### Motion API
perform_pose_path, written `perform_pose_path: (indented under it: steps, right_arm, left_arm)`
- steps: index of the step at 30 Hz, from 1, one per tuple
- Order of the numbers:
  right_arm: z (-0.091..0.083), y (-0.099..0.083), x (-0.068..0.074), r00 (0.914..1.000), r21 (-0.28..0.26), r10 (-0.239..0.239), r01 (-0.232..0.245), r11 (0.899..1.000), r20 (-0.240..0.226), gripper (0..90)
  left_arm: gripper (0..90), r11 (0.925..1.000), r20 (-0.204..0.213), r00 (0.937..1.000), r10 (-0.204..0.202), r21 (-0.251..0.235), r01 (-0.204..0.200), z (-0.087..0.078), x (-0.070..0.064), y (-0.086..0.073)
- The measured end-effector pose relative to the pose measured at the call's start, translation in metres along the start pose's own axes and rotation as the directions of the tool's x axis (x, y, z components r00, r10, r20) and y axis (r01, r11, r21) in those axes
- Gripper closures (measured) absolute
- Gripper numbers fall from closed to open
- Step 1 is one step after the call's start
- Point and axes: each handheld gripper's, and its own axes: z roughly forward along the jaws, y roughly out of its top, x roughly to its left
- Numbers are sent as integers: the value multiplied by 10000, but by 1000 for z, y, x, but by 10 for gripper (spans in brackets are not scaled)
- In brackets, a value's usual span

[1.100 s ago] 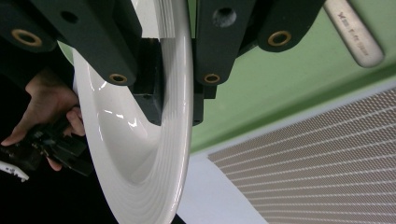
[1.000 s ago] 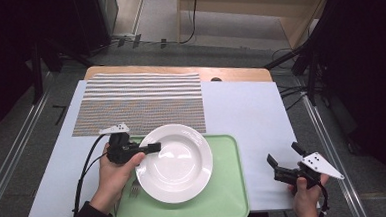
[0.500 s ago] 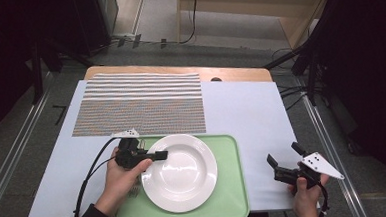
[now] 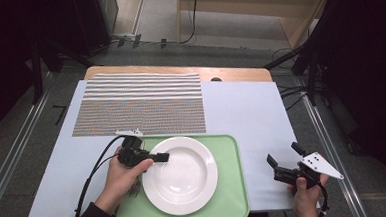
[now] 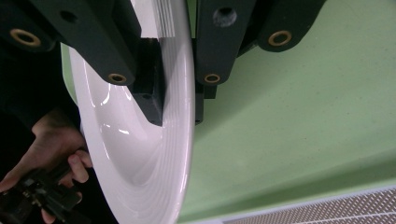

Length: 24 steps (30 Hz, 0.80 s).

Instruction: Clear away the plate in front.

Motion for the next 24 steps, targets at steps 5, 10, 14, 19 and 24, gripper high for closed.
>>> perform_pose_path:
  steps: [5, 10, 14, 19, 24]
  right_arm:
    - [0, 0, 0, 10000, -3, 0, 0, 10000, 4, 0]
    - [0, 0, -1, 10000, -19, -14, 14, 10000, 27, 0]
    - [0, 0, 0, 10000, 2, 1, -1, 10000, 1, 0]
    - [0, 0, 0, 10000, 1, -4, 4, 10000, 16, 0]
    - [0, 0, 0, 10000, 1, -2, 2, 10000, 18, 0]
  left_arm:
    - [741, 9959, -1249, 9913, 423, 845, -318, 5, -1, 4]
    - [638, 9902, -2363, 9669, 962, 1217, -688, 8, -5, 4]
    - [549, 9874, -3213, 9369, 1382, 1187, -1049, 5, -6, 5]
    - [528, 9828, -3417, 9249, 1668, 1325, -1283, -1, -9, 7]
    - [604, 9803, -3356, 9247, 1798, 1392, -1400, 0, -11, 7]
